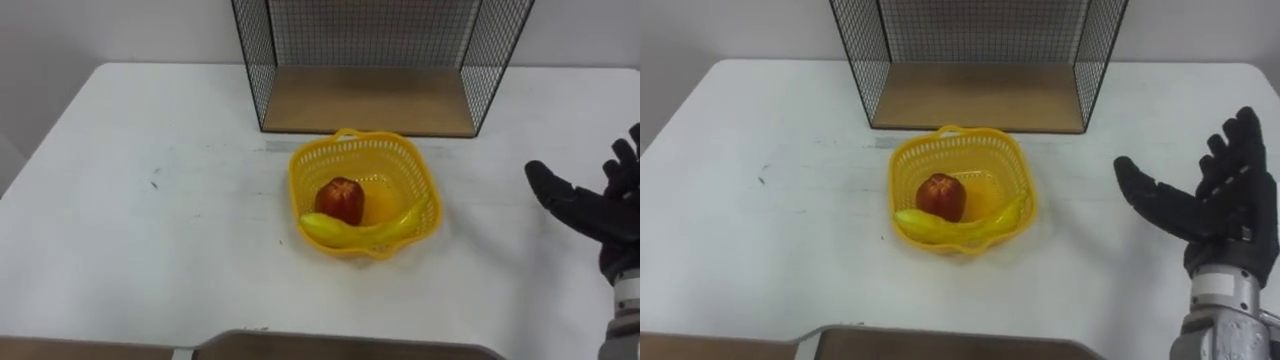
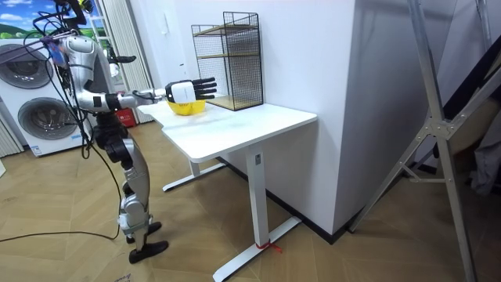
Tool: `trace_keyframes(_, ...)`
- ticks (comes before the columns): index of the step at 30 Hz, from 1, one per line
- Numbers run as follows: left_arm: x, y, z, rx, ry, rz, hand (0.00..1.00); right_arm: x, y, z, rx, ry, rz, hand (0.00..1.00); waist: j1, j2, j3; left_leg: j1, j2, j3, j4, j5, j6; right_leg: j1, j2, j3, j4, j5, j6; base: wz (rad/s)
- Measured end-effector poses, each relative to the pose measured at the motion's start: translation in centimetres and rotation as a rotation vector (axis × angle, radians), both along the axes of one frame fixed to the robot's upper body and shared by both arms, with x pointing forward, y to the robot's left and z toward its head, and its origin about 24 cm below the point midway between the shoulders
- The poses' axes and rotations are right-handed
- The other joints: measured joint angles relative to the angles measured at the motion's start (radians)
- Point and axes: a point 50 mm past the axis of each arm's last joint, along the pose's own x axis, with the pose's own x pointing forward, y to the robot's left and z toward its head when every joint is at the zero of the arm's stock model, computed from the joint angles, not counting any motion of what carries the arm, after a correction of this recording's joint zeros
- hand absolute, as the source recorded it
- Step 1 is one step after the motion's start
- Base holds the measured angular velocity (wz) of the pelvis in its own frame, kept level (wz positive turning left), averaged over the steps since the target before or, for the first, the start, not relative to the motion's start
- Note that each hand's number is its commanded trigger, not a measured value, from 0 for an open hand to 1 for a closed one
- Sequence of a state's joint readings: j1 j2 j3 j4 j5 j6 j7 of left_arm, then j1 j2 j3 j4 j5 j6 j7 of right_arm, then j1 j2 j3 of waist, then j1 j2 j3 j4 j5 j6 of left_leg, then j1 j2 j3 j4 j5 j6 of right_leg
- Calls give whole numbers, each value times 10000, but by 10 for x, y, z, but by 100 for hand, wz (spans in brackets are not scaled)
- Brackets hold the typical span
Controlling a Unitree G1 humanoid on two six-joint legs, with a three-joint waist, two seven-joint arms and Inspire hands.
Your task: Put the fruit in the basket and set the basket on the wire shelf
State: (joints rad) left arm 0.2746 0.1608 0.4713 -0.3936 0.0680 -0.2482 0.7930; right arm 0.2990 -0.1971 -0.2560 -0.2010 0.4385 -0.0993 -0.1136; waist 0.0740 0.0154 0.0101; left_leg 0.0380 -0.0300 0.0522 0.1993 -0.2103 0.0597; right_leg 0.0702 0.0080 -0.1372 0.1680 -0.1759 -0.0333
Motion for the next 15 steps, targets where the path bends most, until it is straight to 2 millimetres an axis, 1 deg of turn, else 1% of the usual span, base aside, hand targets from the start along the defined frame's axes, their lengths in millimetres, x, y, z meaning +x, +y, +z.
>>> trace_keyframes(1,2,-2,-1,-51,48,-253,0,0,0,0,65,-22,59,0,-4,-48,-10,-6,-4,0,-3,0,1,-2,4,-1,-3,0,1,3)
trace_keyframes(3,17,-17,-9,-1171,-11,-1890,0,2,6,-2,502,-72,399,0,-77,-191,-89,2,-27,-10,8,3,14,42,12,-33,1,4,6,5)
trace_keyframes(4,20,-20,-11,-1372,36,-2277,0,4,9,-4,602,-66,575,0,-96,-213,-99,7,-30,-6,8,2,15,47,7,-29,1,5,8,0)
trace_keyframes(5,25,-27,-14,-1739,127,-3051,0,5,14,-6,804,-63,913,0,-122,-244,-98,33,-35,-6,5,2,17,68,-24,-16,0,8,13,0)
trace_keyframes(6,30,-32,-17,-2009,254,-3751,0,6,18,-8,872,12,1201,0,-190,-258,-62,88,-36,-3,-4,0,22,117,-40,-3,-3,13,20,0)
trace_keyframes(7,32,-36,-18,-2208,269,-4098,0,6,19,-11,919,89,1300,0,-210,-259,-61,90,-35,-3,-4,-6,31,121,-41,-3,0,13,21,0)
trace_keyframes(8,37,-42,-22,-2622,318,-4801,0,6,21,-15,993,269,1396,0,-252,-243,-52,88,-34,10,-18,-17,50,122,-47,11,5,14,23,0)
trace_keyframes(11,50,-60,-40,-4072,595,-6575,0,8,32,-21,1225,465,1823,0,-424,-135,15,85,-35,51,-93,-14,60,110,-40,81,9,14,24,-3)
trace_keyframes(12,52,-64,-43,-4265,736,-6905,0,9,34,-22,1260,485,1955,0,-441,-116,27,78,-32,57,-90,-14,60,102,-39,84,8,14,24,-6)
trace_keyframes(14,59,-81,-52,-4678,1239,-8289,0,14,41,-25,1370,518,2417,0,-549,-121,26,29,-13,66,-89,-7,48,7,-24,106,18,14,24,-3)
trace_keyframes(15,61,-84,-54,-4757,1333,-8626,0,15,43,-25,1403,481,2495,0,-552,-123,28,40,-11,78,-95,2,39,-11,-24,121,19,14,23,-10)
